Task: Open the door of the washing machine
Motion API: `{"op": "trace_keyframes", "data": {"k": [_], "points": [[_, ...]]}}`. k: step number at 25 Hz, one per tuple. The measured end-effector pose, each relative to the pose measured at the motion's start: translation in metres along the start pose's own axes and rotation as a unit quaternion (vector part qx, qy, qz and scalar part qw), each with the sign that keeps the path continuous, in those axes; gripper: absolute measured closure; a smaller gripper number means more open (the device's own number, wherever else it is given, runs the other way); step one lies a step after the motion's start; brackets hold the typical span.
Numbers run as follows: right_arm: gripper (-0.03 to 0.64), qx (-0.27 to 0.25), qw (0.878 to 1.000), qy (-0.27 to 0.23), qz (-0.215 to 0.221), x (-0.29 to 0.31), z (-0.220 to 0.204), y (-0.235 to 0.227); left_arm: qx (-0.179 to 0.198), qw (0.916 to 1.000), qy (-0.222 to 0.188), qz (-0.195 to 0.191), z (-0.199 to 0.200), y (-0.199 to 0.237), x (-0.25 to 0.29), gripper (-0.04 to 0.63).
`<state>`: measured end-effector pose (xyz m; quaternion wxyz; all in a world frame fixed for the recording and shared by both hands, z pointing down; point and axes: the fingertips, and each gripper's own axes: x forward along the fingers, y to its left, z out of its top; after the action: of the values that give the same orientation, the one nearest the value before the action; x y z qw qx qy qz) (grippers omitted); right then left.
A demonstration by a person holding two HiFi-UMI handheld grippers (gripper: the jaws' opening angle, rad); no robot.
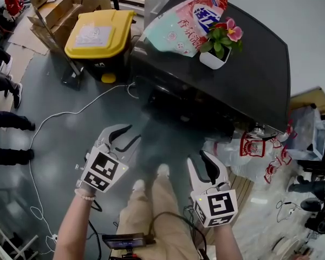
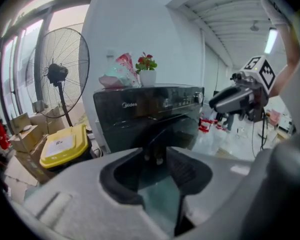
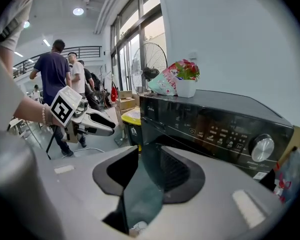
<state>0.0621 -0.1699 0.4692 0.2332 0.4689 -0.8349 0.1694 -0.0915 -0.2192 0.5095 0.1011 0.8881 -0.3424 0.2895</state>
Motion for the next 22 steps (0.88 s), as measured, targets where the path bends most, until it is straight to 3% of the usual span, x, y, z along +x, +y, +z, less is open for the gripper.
{"op": "trace_keyframes", "data": {"k": [5, 13, 22], "points": [[0.494, -0.004, 1.0, 0.001, 0.018, 0.016, -0.008, -0.002, 0.012, 0.9998, 0.012, 0.005, -0.012, 0.013, 0.026, 0.457], [0.494, -0.012, 1.0, 0.013, 0.012, 0.035, -0.02, -0.012, 0.039, 0.9985, 0.038, 0.009, -0.035, 0.031, 0.071, 0.446], [0.494, -0.008, 1.0, 0.019, 0.016, 0.049, -0.032, -0.021, 0.035, 0.997, 0.069, 0.007, -0.061, 0.045, 0.118, 0.43]]}}
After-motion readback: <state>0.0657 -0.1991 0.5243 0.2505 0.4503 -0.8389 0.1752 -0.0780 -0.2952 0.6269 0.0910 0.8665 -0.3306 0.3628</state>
